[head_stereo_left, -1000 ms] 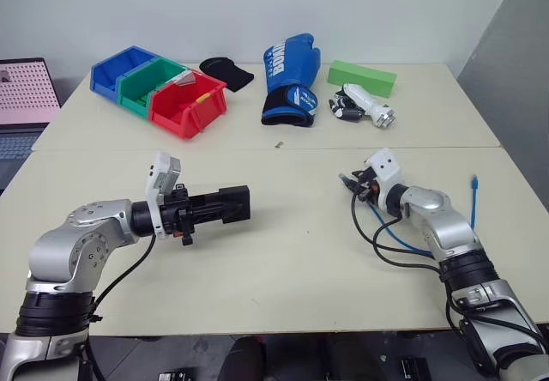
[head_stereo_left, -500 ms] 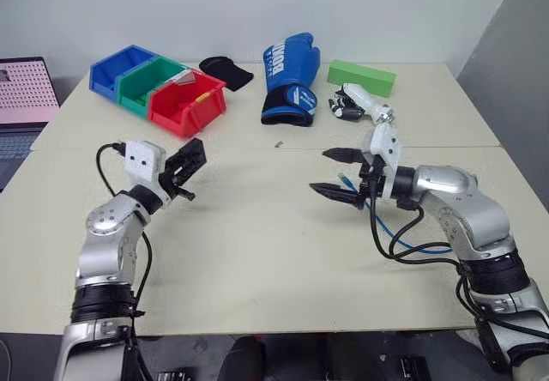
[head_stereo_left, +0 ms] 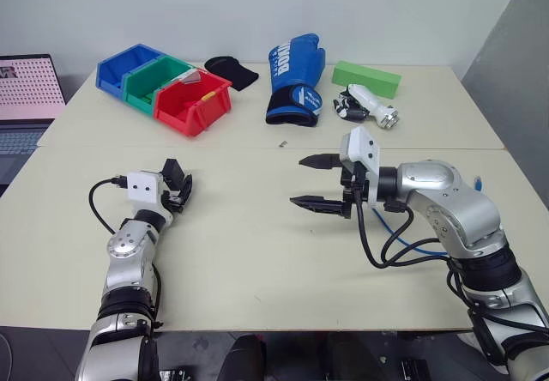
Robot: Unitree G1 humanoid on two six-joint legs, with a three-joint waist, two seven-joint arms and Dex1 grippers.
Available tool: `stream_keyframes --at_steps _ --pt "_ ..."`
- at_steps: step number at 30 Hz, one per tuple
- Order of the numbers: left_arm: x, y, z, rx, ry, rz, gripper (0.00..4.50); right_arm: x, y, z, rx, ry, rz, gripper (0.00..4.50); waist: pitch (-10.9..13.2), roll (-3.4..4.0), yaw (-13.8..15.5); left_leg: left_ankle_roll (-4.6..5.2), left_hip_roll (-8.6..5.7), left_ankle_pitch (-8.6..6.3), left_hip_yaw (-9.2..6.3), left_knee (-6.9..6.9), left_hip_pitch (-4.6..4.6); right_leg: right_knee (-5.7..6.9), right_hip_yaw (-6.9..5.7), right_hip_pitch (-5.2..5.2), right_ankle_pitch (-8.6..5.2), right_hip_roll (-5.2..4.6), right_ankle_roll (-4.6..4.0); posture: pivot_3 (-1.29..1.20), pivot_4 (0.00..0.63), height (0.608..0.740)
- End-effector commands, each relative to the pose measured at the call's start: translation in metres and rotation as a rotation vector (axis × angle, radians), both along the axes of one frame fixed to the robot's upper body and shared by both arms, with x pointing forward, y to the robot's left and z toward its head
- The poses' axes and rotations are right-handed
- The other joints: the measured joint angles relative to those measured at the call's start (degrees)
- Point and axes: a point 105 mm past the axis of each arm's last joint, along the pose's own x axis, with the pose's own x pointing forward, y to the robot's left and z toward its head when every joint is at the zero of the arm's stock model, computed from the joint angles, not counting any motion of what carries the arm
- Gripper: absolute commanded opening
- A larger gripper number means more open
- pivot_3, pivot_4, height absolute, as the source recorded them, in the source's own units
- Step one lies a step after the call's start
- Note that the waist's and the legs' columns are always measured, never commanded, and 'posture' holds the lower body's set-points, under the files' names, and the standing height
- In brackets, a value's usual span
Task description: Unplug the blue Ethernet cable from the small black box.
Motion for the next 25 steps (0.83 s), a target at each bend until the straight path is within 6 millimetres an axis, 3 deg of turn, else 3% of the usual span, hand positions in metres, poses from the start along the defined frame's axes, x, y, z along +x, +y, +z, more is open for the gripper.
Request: stream_keyframes --at_steps 1,3,9,15,18,25 --pt "-0.009 0.007 0.009 -0.003 -0.015 0.009 4.0 -0.006 0.0 0.01 -0.001 -0.042 0.022 4.09 0.0 0.0 -0.07 0.0 0.01 0.0 0.0 0.01 0.0 0.01 0.01 0.0 0.0 0.0 0.0 0.0 0.15 0.74" --pt "-0.017 0.012 0.008 -0.004 0.039 0.025 4.49 -0.006 -0.003 0.006 -0.013 -0.033 0.017 4.09 0.0 0.0 -0.23 0.0 0.03 0.0 0.01 0.01 0.0 0.02 0.03 0.0 0.0 0.0 0.0 0.0 0.15 0.74" --pt "-0.051 0.02 0.022 0.031 0.148 -0.017 4.49 -0.002 -0.02 -0.002 -0.013 0.011 -0.049 4.09 0.01 0.0 -0.39 0.01 0.13 -0.01 -0.04 0.0 0.0 0.01 0.11 0.0 0.0 -0.02 0.0 0.0 0.15 0.74" --pt "-0.075 0.02 0.064 0.078 0.146 -0.099 4.49 0.008 -0.048 -0.003 -0.037 0.01 -0.111 4.09 0.01 0.0 0.08 0.01 0.08 -0.01 -0.16 0.07 0.01 0.01 0.08 0.09 0.0 -0.01 0.0 0.0 0.15 0.74" --pt "-0.087 0.018 0.081 0.082 0.139 -0.143 4.49 0.014 -0.072 -0.004 -0.082 0.004 -0.156 4.09 0.03 0.01 0.06 0.01 0.04 -0.01 -0.13 0.09 0.0 0.0 0.08 0.11 0.0 0.0 0.0 0.0 0.15 0.74" --pt "-0.104 0.014 0.093 0.082 0.169 -0.232 4.49 0.021 -0.102 0.0 -0.127 0.015 -0.193 4.09 0.05 0.02 -0.07 0.02 0.1 -0.02 0.04 0.06 0.03 -0.02 0.11 0.09 0.0 0.0 0.0 0.0 0.15 0.74"
